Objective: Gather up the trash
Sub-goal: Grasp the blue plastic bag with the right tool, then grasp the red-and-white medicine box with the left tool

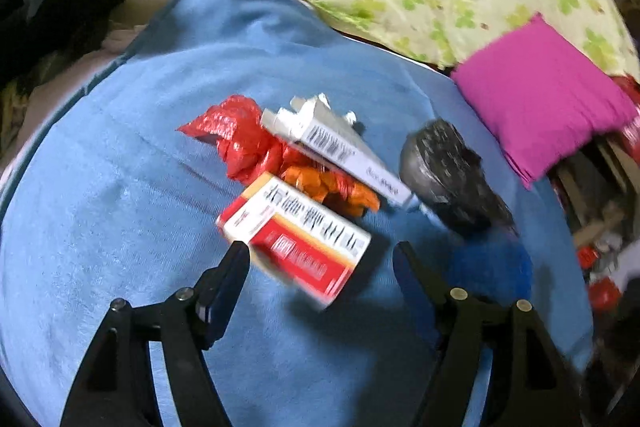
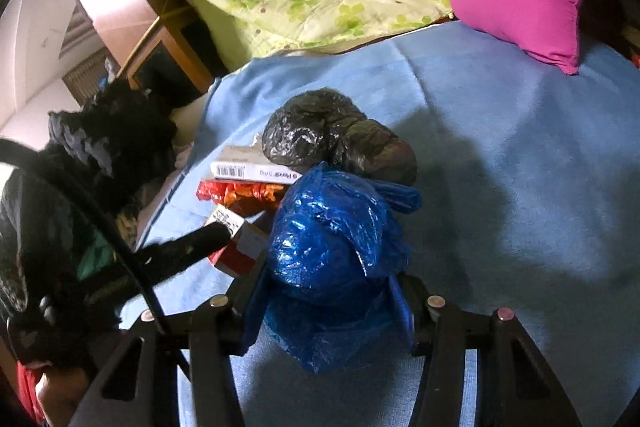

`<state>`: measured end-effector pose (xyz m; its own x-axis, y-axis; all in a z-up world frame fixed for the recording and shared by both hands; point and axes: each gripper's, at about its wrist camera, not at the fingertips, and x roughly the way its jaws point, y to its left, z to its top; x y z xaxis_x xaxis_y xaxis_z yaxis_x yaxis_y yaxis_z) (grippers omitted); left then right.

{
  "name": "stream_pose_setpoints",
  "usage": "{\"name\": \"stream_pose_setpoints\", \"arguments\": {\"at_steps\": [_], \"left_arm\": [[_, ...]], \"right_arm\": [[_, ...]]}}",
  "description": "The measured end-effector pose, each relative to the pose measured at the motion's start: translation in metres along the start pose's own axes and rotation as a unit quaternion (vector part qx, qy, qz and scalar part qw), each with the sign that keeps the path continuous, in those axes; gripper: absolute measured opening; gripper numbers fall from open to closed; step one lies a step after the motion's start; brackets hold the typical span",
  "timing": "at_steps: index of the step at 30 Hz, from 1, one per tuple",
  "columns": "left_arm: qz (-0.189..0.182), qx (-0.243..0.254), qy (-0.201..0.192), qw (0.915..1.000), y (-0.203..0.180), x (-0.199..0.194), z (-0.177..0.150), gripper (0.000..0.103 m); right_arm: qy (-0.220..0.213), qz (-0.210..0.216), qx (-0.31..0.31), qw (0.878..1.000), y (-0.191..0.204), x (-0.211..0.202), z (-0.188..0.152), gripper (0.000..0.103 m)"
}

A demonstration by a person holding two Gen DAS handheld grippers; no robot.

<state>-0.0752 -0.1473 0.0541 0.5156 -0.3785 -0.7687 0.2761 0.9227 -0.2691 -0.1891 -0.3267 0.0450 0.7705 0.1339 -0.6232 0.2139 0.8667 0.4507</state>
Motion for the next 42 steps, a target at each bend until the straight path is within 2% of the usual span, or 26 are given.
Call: {"name": "stream_pose_setpoints", "arguments": {"at_steps": [3,5,7,9,13,15,17,19,21,27,33,35,36,37,38,42], "left_arm": [[0.039,-0.001,-0.002,0.9992,-0.015,0.012,0.006,0.08],[0.071,-0.001,0.004,0.9975,-0.018,0.017,0.009,0.08],[0.084,-0.005,0.004,0.9964,-0.018,0.016,0.01,0.08],[0.1,0.012,0.007,0.9949,-0.012,0.013,0.003,0.08],[0.1,0.005,0.008,0.9949,0.021,0.002,-0.009,0.086],[0.105,-0.008,0.004,0.9944,0.041,-0.01,-0.013,0.086],[0.106,0.003,0.007,0.9944,0.05,-0.018,-0.014,0.086],[0.127,0.01,-0.012,0.9918,0.056,-0.031,-0.015,0.086],[0.127,-0.001,-0.025,0.9915,0.061,-0.041,-0.015,0.086],[0.119,0.021,-0.018,0.9925,0.04,-0.031,-0.016,0.086],[0.151,0.031,-0.003,0.9881,0.027,-0.004,-0.013,0.086],[0.15,0.031,0.007,0.9882,0.029,0.003,-0.014,0.086],[0.137,0.028,0.01,0.9901,0.031,0.005,-0.015,0.079],[0.124,0.029,0.014,0.9917,0.033,0.005,-0.016,0.059],[0.114,0.032,0.02,0.9927,0.033,0.007,-0.018,0.055],[0.095,0.053,0.016,0.994,0.03,0.002,-0.022,0.054]], "right_arm": [[-0.016,-0.006,-0.001,1.0,-0.003,-0.009,0.003,0.056],[-0.017,-0.007,0.0,1.0,-0.004,-0.009,0.003,0.056],[-0.017,-0.004,-0.001,1.0,-0.003,-0.009,0.004,0.056],[-0.02,-0.001,-0.005,1.0,-0.002,-0.011,0.004,0.056],[-0.027,0.006,-0.001,1.0,-0.003,-0.015,0.004,0.056],[-0.027,0.01,0.001,1.0,-0.003,-0.016,0.004,0.056],[-0.027,0.011,0.0,1.0,-0.002,-0.016,0.004,0.056],[-0.028,0.012,-0.002,1.0,-0.001,-0.016,0.003,0.056],[-0.028,0.014,-0.003,1.0,0.0,-0.016,0.003,0.056],[-0.027,0.011,-0.015,0.999,-0.001,-0.016,0.002,0.056],[-0.026,0.011,-0.02,0.999,0.001,-0.016,0.002,0.056],[-0.026,0.011,-0.021,0.999,0.003,-0.015,0.002,0.056],[-0.026,0.011,-0.022,0.999,0.003,-0.015,0.002,0.056],[-0.025,0.011,-0.023,0.999,0.003,-0.015,0.002,0.056],[-0.025,0.011,-0.023,0.999,0.003,-0.015,0.002,0.056],[-0.023,0.007,-0.029,0.999,0.006,-0.013,0.001,0.056]]}}
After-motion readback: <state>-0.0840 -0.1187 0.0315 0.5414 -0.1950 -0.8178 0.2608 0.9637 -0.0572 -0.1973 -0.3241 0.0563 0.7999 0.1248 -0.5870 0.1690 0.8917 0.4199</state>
